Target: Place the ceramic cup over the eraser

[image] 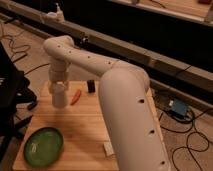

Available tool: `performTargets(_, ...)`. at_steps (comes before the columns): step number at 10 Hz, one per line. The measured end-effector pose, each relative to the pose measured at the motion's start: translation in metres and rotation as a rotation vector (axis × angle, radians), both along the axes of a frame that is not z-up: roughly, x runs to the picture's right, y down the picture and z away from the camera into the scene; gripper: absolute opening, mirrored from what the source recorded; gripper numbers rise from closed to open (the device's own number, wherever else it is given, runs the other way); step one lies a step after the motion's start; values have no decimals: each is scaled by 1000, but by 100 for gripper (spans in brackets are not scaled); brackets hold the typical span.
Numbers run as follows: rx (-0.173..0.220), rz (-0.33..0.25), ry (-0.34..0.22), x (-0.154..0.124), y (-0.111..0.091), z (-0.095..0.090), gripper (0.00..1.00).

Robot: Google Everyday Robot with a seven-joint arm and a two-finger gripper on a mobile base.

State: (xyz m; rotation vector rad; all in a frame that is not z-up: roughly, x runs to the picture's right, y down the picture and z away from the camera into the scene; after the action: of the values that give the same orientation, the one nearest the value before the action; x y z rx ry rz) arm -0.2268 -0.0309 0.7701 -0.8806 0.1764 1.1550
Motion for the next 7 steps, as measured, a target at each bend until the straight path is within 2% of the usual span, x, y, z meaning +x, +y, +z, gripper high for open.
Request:
performTargets(1,0,52,-3,16,-22,-5,0)
performTargets(3,0,107,-4,35,-43,-9,0)
performTargets(7,0,109,-7,34,-43,-10,0)
